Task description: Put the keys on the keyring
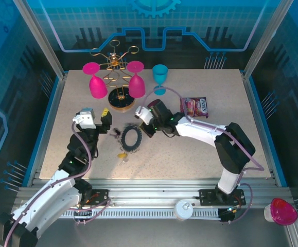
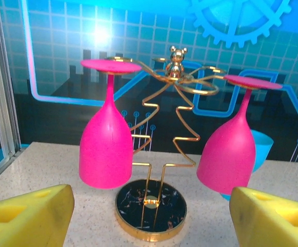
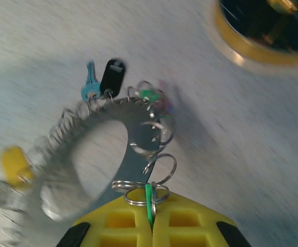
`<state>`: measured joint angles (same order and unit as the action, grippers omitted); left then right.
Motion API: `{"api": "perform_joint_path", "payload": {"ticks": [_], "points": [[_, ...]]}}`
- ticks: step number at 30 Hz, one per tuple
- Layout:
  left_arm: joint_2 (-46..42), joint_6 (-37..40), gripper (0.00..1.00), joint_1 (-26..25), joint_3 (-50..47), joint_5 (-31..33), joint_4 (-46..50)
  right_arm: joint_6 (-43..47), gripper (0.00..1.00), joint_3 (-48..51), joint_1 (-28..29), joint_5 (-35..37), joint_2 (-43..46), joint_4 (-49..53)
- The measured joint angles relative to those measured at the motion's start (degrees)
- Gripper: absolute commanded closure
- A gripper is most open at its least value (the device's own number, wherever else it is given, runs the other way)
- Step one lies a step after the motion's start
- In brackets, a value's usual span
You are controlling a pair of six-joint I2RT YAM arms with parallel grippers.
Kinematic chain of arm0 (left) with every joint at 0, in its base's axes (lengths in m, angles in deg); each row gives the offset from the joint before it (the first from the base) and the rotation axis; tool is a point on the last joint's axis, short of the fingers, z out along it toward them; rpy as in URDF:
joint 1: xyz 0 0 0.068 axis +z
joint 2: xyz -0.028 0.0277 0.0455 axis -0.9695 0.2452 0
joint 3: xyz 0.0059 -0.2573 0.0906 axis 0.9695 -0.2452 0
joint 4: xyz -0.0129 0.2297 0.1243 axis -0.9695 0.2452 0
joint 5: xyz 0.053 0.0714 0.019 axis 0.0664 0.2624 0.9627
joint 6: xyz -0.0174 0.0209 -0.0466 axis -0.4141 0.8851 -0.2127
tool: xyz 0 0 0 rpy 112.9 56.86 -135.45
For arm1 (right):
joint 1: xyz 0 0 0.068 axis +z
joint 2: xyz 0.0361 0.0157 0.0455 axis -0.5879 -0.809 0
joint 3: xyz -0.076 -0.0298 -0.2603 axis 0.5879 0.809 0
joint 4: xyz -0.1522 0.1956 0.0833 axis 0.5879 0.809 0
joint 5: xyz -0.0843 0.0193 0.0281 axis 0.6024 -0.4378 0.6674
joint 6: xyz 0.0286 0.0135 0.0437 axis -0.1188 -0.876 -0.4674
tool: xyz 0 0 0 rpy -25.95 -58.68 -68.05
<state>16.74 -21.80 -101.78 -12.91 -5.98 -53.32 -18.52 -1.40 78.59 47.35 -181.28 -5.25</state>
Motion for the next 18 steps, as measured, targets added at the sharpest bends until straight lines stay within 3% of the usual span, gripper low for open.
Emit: {"api": "perform_joint_path", "payload": {"ticks": [5, 10, 14, 18], "points": [[3.4, -0.8, 0.20, 0.4, 0.4, -1.1, 1.7, 5.5, 1.00, 5.7, -3.8, 6.9, 0.1, 4.2], [6.2, -0.8, 0.19, 1.3, 0.4, -1.2, 2.3, 12.3, 0.67, 12.5, -4.4, 17.5, 2.1, 5.7], [8.3, -0.8, 0.19, 2.6, 0.4, -1.2, 2.3, 15.1, 0.55, 17.0, -5.9, 27.2, 4.7, 4.9], [10.9, -0.7, 0.15, 4.0, 0.3, -1.2, 2.3, 14.4, 0.50, 22.1, -11.8, 32.7, 10.5, 2.0]]}}
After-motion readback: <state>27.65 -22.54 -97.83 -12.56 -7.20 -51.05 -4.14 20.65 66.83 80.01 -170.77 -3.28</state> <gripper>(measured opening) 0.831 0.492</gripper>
